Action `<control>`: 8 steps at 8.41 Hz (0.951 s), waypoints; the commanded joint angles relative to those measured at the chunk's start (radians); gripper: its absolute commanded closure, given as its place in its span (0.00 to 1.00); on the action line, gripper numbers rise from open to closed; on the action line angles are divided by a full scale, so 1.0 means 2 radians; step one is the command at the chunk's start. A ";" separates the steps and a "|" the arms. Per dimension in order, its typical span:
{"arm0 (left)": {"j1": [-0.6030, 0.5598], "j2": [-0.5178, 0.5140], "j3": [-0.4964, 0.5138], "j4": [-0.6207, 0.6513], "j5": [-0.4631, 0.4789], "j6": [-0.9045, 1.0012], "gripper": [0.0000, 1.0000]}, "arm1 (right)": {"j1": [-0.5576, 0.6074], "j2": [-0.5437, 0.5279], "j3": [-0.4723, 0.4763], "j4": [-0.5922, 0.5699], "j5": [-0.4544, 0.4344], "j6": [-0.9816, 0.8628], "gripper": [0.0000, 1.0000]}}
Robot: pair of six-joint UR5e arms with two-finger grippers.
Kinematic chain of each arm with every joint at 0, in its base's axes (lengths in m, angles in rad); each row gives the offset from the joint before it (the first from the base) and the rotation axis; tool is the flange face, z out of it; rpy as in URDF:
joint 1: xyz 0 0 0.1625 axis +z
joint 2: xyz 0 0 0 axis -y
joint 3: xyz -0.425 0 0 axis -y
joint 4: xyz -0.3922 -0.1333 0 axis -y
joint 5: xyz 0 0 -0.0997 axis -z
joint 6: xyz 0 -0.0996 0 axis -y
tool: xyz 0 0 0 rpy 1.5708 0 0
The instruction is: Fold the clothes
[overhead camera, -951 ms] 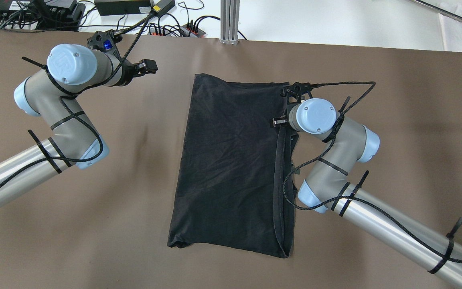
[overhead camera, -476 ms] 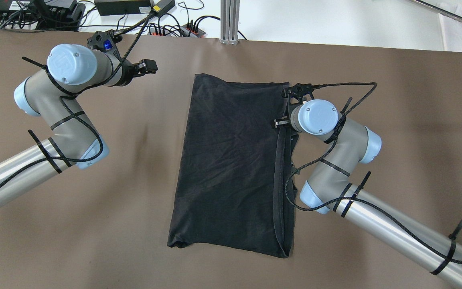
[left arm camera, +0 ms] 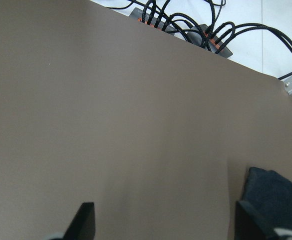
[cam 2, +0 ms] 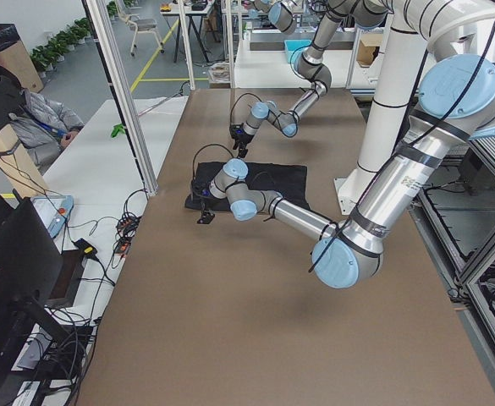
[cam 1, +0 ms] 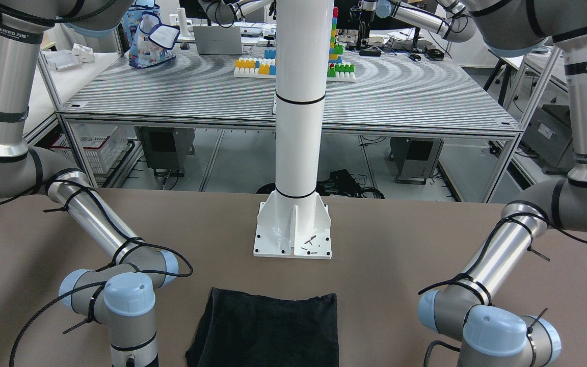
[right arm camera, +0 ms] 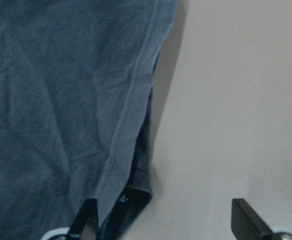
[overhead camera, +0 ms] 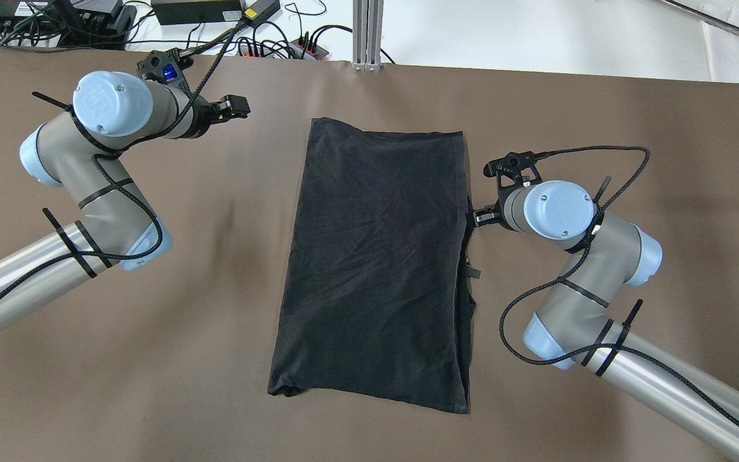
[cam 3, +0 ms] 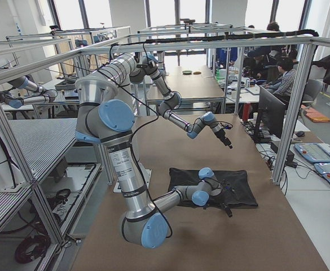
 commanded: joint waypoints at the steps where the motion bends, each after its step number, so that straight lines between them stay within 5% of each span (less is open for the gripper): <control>1: 0.000 -0.001 0.000 0.000 0.000 -0.002 0.00 | 0.000 0.006 0.049 0.004 0.037 0.084 0.06; 4: -0.001 -0.006 -0.001 0.001 0.000 -0.004 0.00 | -0.053 0.008 0.094 0.007 0.037 0.186 0.06; 8: -0.002 -0.010 0.001 0.002 0.001 -0.003 0.00 | -0.096 -0.003 0.048 0.086 0.030 0.208 0.06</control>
